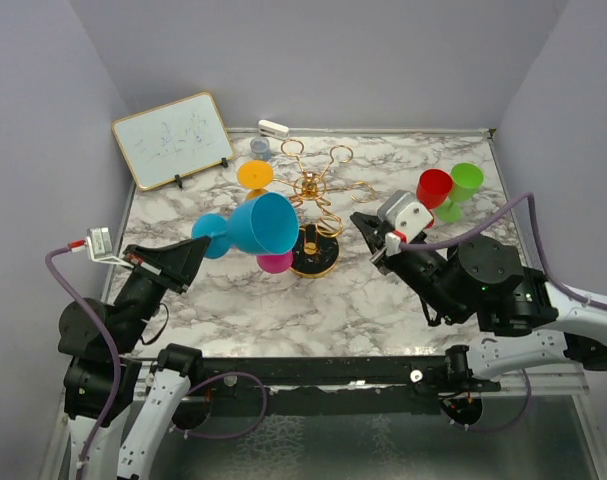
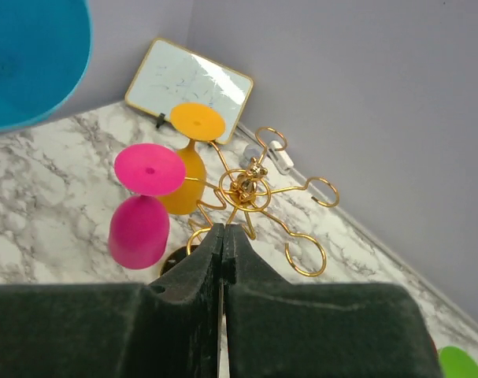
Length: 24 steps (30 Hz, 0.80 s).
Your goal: Take the wine glass off the wine glass rack
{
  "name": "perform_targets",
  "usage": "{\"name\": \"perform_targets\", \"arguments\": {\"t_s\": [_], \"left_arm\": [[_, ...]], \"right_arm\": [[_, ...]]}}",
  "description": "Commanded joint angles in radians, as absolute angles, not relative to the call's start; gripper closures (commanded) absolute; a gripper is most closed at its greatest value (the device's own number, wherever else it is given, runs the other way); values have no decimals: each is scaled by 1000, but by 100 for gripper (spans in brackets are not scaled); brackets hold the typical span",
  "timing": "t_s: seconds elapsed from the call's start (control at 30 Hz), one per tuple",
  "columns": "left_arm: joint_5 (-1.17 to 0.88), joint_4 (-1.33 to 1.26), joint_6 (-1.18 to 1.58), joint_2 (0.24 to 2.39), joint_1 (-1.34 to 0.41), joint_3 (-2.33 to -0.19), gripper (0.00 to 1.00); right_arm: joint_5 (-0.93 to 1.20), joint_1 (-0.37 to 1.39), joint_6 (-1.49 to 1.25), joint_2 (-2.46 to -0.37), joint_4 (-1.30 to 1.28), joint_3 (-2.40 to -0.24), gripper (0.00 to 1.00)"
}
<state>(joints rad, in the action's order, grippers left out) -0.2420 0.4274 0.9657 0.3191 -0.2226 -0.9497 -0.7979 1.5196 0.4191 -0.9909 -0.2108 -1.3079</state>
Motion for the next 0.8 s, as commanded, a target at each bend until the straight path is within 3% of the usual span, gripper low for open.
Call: {"name": "perform_targets", "arguments": {"t_s": [0.0,0.1,0.2,0.33,0.53,0.7,0.77], "left_arm": [[-171,474,802,263,-220,-903,100],[-208,454,782,254,-221,-873,100],[-222,453,775,261,-220,-861,100],[-220,450,778,256,-221,-864,100],[-219,484,761,252,-220,-896,100],[-215,500,750,253,-221,-917,100],[-210,510,744,255,-221,-926,100]], "right_arm": [[-773,1523,17,-1032,-673,-1602,99],[-663,1524,-96,-1113,-870,-1836,99],[-592,1524,-152,-1260,-1060,-2085,91],[-752,1523,-65,-1356,-1043,-2107,83],[-890,1496,183,-1389,-689,-2038,77],[-1062,1484,745,-1432,38,-1845,77],[-1059,1454,807,-1493,102,-1920,77]]}}
